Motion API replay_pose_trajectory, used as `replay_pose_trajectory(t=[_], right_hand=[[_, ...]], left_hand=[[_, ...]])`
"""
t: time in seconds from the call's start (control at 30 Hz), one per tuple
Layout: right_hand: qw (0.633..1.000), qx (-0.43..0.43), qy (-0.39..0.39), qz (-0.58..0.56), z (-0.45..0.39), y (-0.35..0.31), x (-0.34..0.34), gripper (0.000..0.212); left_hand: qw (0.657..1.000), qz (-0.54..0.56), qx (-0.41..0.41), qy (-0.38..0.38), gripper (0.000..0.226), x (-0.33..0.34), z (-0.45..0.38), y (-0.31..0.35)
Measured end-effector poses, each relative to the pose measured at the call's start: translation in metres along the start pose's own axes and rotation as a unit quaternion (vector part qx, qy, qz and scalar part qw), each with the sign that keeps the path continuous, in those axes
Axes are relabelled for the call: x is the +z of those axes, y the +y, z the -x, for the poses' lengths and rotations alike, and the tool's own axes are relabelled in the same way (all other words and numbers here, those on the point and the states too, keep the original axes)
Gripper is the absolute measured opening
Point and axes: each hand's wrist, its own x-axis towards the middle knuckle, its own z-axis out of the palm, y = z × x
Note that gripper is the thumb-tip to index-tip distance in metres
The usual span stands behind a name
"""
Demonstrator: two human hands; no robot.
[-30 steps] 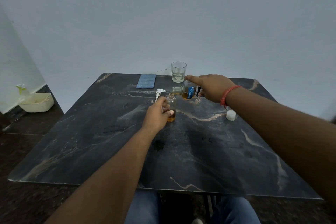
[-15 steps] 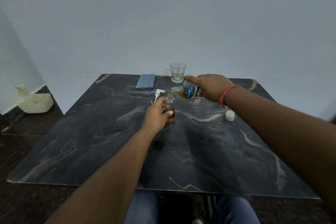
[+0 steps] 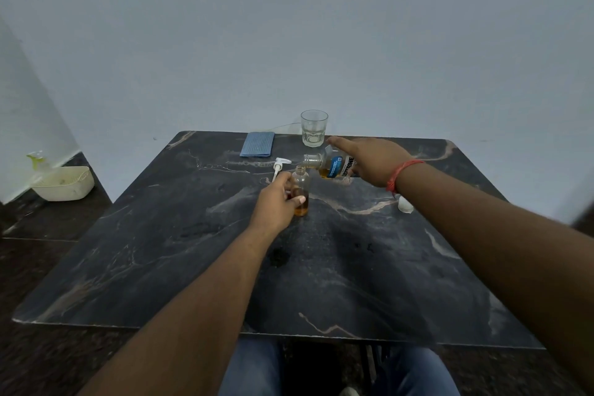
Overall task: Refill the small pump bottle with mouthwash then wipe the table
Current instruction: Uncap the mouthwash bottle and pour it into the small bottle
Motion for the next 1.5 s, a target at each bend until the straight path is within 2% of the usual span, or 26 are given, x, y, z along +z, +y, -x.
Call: replay_pose_trajectory(t=[0.17,0.27,0.37,0.47,0.63,0.73,1.03,1.23,1.4,1.5], right_hand=[[0.997,0.035,0.007,-0.069,0.007,-0.001,0.017,0.082],[0.978,0.085,0.015,-0.191,0.012,-0.005,0.026,0.078],[0.923,0.157,0.074,-0.342,0.018,-0.005,0.037,0.071],[0.865,0.222,0.110,-0.436,0.029,-0.004,0.049,0.065],[0.765,0.257,0.119,-0.578,0.042,0.004,0.067,0.055],[0.736,0.262,0.117,-0.613,0.048,0.009,0.075,0.050],[0.730,0.255,0.091,-0.628,0.058,0.015,0.082,0.059],[0.751,0.253,0.054,-0.607,0.065,0.019,0.078,0.075],[0.747,0.249,0.060,-0.614,0.072,0.022,0.073,0.084],[0.763,0.264,0.081,-0.585,0.076,0.024,0.068,0.090]], left_hand=[[1.000,-0.008,0.008,0.000,0.044,0.000,0.000,0.000],[1.000,-0.003,0.014,0.000,0.044,0.000,0.001,0.000],[1.000,-0.004,0.016,0.005,0.047,0.000,0.002,0.000],[1.000,-0.004,0.013,0.003,0.048,-0.001,0.002,0.001],[1.000,-0.004,0.006,0.000,0.051,0.000,0.002,0.001],[1.000,-0.001,0.006,0.001,0.052,0.000,0.002,0.001],[1.000,-0.007,0.004,0.003,0.049,0.000,0.003,0.002],[1.000,0.017,0.009,0.001,0.050,-0.001,0.006,-0.001],[0.999,0.041,0.015,0.000,0.062,0.000,0.011,-0.006],[0.999,0.031,0.013,0.001,0.064,-0.002,0.014,-0.007]])
